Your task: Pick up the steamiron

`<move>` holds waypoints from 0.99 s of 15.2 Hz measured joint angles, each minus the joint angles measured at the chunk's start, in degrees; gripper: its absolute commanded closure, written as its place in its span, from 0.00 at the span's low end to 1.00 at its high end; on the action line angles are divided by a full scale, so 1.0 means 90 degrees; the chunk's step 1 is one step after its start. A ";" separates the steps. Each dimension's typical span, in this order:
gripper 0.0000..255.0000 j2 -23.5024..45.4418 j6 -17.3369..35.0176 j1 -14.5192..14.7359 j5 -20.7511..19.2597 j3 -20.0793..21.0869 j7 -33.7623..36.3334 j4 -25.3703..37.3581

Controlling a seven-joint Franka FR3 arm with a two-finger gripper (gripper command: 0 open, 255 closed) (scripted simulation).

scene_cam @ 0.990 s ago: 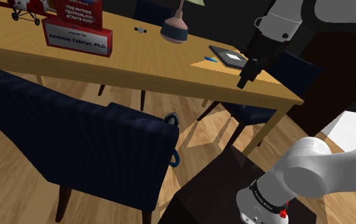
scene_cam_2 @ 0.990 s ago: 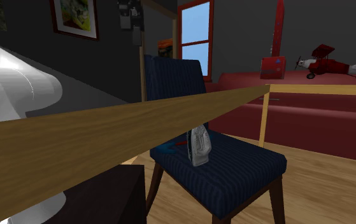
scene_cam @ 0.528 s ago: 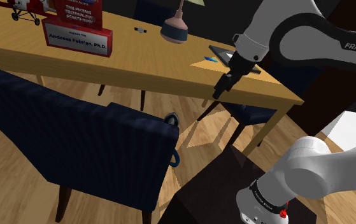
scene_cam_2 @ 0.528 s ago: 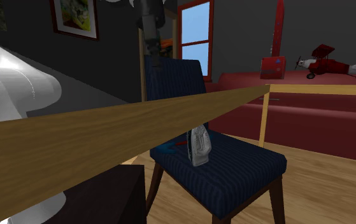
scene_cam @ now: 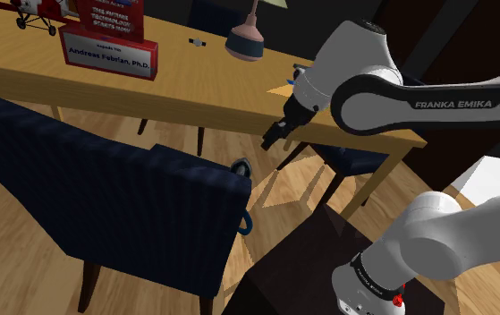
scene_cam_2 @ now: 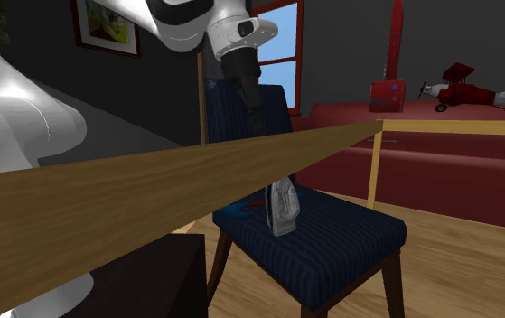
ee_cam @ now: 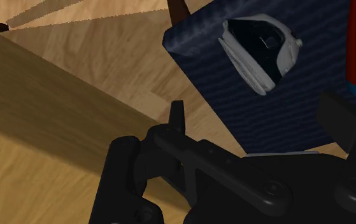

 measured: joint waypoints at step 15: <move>0.00 0.1883 0.3028 -0.0460 -0.0729 0.0837 0.0928 -0.0349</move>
